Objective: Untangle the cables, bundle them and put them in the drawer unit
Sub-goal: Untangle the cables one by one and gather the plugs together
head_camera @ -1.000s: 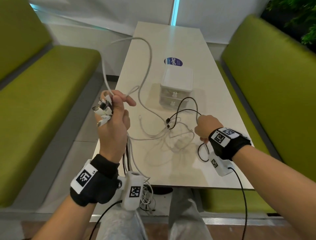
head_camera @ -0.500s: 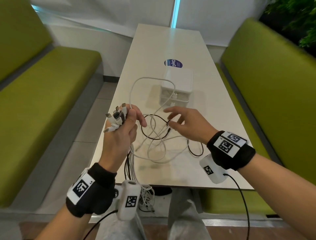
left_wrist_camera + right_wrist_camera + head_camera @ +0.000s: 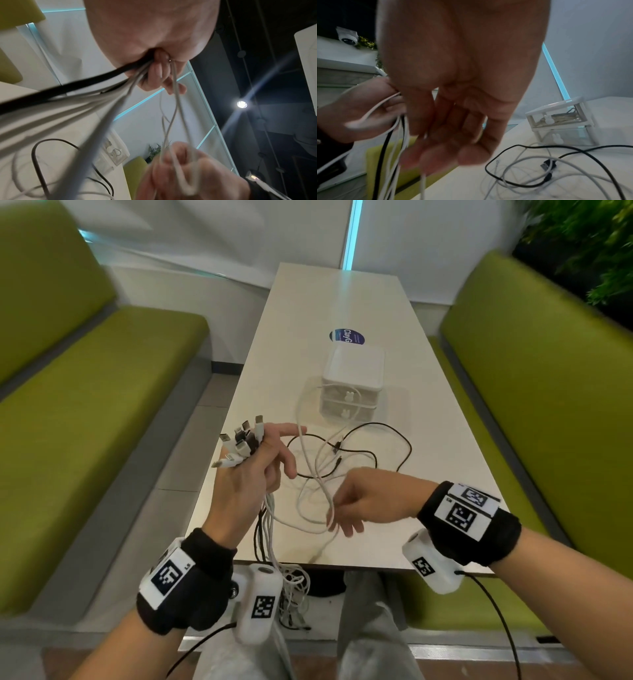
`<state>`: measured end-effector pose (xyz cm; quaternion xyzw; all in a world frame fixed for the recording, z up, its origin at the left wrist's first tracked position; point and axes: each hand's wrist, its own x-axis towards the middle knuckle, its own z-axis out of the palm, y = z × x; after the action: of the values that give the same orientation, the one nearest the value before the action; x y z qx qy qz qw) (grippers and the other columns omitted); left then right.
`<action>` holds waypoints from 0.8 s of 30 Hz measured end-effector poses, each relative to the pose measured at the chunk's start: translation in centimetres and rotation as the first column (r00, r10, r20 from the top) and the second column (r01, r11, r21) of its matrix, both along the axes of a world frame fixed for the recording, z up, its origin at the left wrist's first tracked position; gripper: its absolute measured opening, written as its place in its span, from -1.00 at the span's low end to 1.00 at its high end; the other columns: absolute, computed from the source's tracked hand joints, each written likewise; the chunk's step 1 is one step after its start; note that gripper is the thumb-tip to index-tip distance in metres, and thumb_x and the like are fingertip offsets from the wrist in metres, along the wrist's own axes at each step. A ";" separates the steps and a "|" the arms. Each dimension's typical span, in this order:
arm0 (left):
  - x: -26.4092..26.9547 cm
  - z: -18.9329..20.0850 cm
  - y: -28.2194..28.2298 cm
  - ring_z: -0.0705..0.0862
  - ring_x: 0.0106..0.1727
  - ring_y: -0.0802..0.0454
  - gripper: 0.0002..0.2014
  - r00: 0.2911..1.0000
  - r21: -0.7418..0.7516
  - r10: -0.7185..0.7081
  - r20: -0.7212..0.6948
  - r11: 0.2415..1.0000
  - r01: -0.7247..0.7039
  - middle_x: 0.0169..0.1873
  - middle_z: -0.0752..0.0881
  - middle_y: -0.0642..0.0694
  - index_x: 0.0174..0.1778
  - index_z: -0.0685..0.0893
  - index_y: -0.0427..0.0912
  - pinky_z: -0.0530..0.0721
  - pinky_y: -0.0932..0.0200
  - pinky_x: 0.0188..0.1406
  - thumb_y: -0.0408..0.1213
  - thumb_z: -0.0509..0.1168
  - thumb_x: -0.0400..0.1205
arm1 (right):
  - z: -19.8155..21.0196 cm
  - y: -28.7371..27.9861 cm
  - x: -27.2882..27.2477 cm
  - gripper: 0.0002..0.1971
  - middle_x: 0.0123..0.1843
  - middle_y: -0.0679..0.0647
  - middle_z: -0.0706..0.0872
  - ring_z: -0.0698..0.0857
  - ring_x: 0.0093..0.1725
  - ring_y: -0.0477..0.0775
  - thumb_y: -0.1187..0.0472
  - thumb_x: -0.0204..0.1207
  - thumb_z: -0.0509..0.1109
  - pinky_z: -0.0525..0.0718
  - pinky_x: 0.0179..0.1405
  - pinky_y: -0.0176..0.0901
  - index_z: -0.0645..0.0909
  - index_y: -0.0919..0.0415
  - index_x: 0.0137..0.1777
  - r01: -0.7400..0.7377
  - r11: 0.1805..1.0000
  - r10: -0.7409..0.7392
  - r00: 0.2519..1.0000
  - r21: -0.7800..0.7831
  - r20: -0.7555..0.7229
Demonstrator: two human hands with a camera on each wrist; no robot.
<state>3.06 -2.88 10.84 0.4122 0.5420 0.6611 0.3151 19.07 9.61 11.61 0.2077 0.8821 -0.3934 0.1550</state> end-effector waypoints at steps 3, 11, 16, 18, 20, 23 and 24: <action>0.7 0.4 -0.2 0.23 -0.58 0.15 -0.55 1.000 0.015 -0.015 0.015 1.000 0.014 -0.53 0.49 -0.10 0.10 0.71 -0.21 0.15 0.16 -0.56 0.05 0.05 0.70 | -0.2 -0.7 0.8 -0.78 -0.28 -0.07 0.81 0.73 -0.29 -0.12 0.17 0.58 0.32 0.66 -0.07 -0.26 0.82 0.14 -0.05 -0.075 0.996 0.081 0.977 -0.040 0.197; 0.7 0.5 -0.6 0.29 -0.56 0.05 -0.55 0.999 0.069 0.020 -0.032 0.997 -0.018 -0.63 0.39 0.03 -0.12 0.73 -0.27 0.27 0.16 -0.48 -0.07 0.03 0.78 | -3.1 -0.9 2.7 -0.72 -0.32 -0.17 0.76 0.75 -0.24 -0.08 0.08 0.59 0.33 0.68 0.22 -0.05 0.71 0.13 0.22 -0.117 0.987 0.042 0.848 0.110 0.528; 1.0 0.3 -0.5 0.24 -0.59 0.02 -0.50 1.000 0.053 -0.021 -0.004 0.998 0.021 -0.67 0.28 -0.04 -0.26 0.76 -0.15 0.29 0.11 -0.51 0.02 0.03 0.75 | -2.5 1.2 3.4 -0.71 -0.23 -0.09 0.79 0.69 -0.36 -0.11 0.05 0.63 0.25 0.72 0.04 -0.13 0.75 0.19 0.03 -0.066 0.942 -0.106 0.871 0.328 0.479; 1.2 0.3 -0.3 0.27 -0.62 0.04 -0.47 1.000 0.054 -0.027 0.015 0.998 0.026 -0.69 0.30 0.00 -0.32 0.74 -0.17 0.35 0.16 -0.54 0.02 0.02 0.76 | -2.1 2.1 3.4 -0.69 -0.21 -0.05 0.81 0.74 -0.28 -0.04 0.01 0.64 0.26 0.73 0.06 -0.07 0.76 0.18 0.00 -0.002 0.924 -0.175 0.887 0.383 0.427; 1.3 0.3 -0.1 0.32 -0.63 0.04 -0.44 0.999 0.048 -0.034 0.038 0.998 0.033 -0.70 0.31 0.03 -0.36 0.73 -0.17 0.41 0.21 -0.56 0.05 0.01 0.75 | -2.1 2.9 3.1 -0.72 -0.15 0.00 0.78 0.75 -0.11 0.07 -0.02 0.62 0.30 0.71 0.01 -0.04 0.75 0.14 0.01 0.088 0.861 -0.262 0.921 0.501 0.288; 1.0 0.1 0.2 0.33 -0.65 0.07 -0.45 0.994 0.027 -0.062 0.088 0.998 0.060 -0.65 0.30 0.02 -0.35 0.73 -0.18 0.35 0.23 -0.62 0.10 0.02 0.69 | -2.7 3.2 2.5 -0.76 -0.10 -0.02 0.62 0.65 -0.04 0.09 -0.08 0.54 0.40 0.60 -0.09 -0.07 0.60 0.02 0.08 0.221 0.789 -0.333 0.938 0.573 0.097; 0.9 0.0 0.3 0.29 -0.64 0.09 -0.46 0.993 0.020 -0.067 0.099 0.998 0.065 -0.63 0.29 0.01 -0.35 0.73 -0.17 0.28 0.22 -0.63 0.11 0.03 0.68 | -3.1 3.1 2.3 -0.73 -0.10 -0.04 0.61 0.63 -0.04 0.06 -0.09 0.52 0.43 0.60 -0.07 -0.08 0.56 -0.03 0.15 0.196 0.818 -0.303 0.946 0.541 0.116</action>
<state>3.94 -2.56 10.81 0.3991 0.5061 0.6745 0.3600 21.33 12.76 8.53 0.3941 0.9006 -0.1332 0.1260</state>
